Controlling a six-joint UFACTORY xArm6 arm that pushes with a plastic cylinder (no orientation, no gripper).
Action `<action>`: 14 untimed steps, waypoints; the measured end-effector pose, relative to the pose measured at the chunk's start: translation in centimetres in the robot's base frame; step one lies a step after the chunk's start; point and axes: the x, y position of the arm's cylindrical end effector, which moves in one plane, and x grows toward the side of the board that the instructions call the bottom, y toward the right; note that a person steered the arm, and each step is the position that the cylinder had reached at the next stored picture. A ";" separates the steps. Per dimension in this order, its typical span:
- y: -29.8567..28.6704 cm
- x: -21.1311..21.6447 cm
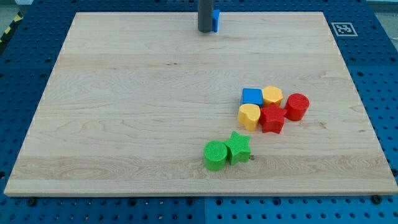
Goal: Place the blue cube to the left of the blue triangle
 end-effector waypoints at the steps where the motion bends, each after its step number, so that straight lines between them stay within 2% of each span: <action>1: -1.0 2.9; 5: -2.8 21.7; 6: -2.5 25.3; 7: -2.3 25.3; 9: 8.9 25.7; 10: 11.1 25.7; 14: 8.7 22.6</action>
